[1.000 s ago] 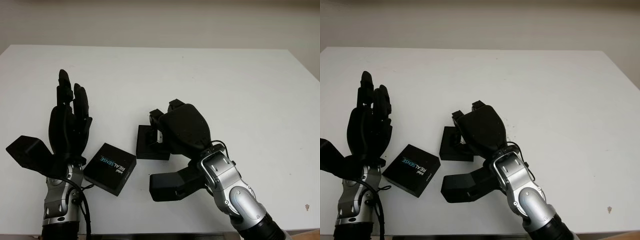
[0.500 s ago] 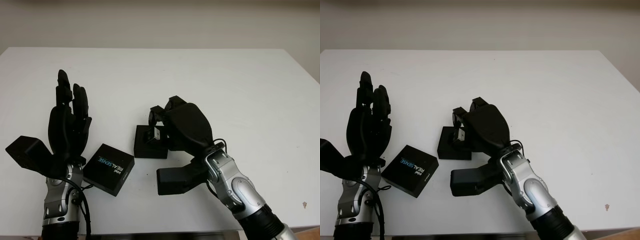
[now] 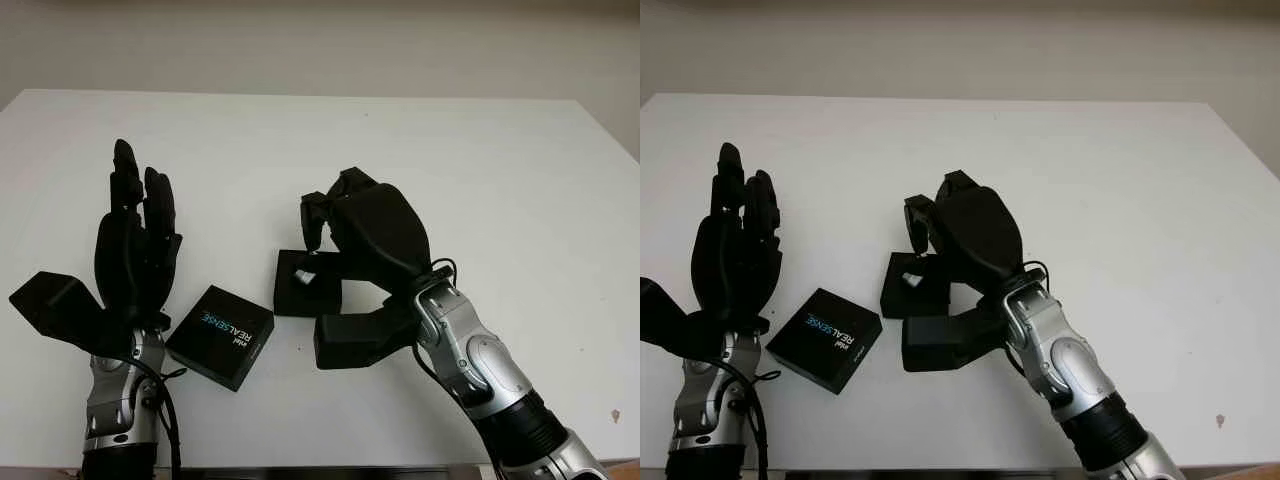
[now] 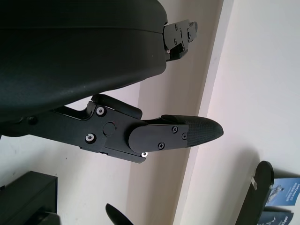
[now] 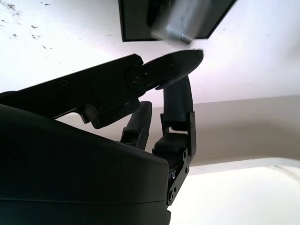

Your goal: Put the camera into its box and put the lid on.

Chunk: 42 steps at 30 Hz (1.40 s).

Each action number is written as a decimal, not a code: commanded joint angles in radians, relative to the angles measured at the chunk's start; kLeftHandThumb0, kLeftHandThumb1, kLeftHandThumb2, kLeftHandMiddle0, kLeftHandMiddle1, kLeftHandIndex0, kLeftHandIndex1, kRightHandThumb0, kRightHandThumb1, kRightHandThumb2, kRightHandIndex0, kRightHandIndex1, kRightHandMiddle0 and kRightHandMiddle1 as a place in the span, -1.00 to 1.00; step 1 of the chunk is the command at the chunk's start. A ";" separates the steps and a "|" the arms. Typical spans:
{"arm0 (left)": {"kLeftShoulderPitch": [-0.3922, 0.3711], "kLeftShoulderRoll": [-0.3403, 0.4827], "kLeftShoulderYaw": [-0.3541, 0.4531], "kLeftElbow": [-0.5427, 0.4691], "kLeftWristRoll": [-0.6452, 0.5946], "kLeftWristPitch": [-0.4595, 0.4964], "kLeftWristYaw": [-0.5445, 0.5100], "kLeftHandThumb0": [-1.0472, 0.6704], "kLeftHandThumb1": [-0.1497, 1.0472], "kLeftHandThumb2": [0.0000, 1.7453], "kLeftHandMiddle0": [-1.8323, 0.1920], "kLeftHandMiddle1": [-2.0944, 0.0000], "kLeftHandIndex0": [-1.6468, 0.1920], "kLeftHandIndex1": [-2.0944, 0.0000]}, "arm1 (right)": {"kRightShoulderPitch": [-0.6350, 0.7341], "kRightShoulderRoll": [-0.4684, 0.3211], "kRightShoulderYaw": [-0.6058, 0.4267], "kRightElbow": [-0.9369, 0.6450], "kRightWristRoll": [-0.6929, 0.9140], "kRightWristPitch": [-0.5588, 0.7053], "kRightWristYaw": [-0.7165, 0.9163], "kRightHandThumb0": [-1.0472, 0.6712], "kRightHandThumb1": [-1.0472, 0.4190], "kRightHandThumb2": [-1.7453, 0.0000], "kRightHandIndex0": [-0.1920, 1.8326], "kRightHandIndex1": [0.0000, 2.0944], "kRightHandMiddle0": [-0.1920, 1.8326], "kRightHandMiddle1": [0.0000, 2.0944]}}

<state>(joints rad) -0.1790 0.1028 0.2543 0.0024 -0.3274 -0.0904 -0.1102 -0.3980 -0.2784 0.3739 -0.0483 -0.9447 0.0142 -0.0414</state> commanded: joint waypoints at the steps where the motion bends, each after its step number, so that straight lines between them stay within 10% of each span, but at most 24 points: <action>1: 0.002 0.006 0.002 -0.015 0.006 0.000 -0.002 -0.57 1.00 -0.53 1.00 1.00 1.00 1.00 | -0.011 0.006 -0.028 -0.029 0.044 0.000 0.016 -0.12 -0.82 0.93 -0.53 0.06 -0.24 0.44; 13: -0.002 0.004 0.002 -0.015 0.006 0.002 0.002 -0.57 1.00 -0.54 1.00 1.00 1.00 1.00 | -0.019 -0.001 -0.068 -0.090 0.100 0.030 0.089 -0.27 -0.83 0.94 -0.60 0.09 -0.32 0.28; 23: -0.005 0.002 -0.001 -0.015 0.008 0.004 0.004 -0.56 1.00 -0.53 1.00 1.00 1.00 1.00 | -0.032 -0.058 -0.053 -0.175 0.028 0.112 0.295 -0.56 -0.79 0.95 -0.56 -0.54 -0.37 -0.64; 36: 0.000 0.000 -0.001 -0.019 0.007 0.004 0.001 -0.56 1.00 -0.52 1.00 1.00 1.00 1.00 | -0.024 -0.020 0.034 -0.131 -0.120 0.200 0.355 -0.63 -0.78 0.94 -0.57 -0.57 -0.37 -0.60; 42: 0.002 0.000 0.000 -0.019 0.005 0.004 0.001 -0.56 1.00 -0.53 1.00 1.00 1.00 1.00 | -0.016 -0.007 0.053 -0.109 -0.129 0.209 0.339 -0.61 -0.77 0.94 -0.56 -0.53 -0.52 -0.15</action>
<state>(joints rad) -0.1791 0.1020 0.2532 0.0016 -0.3215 -0.0851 -0.1070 -0.4172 -0.2899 0.4236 -0.1687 -1.0650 0.2167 0.3025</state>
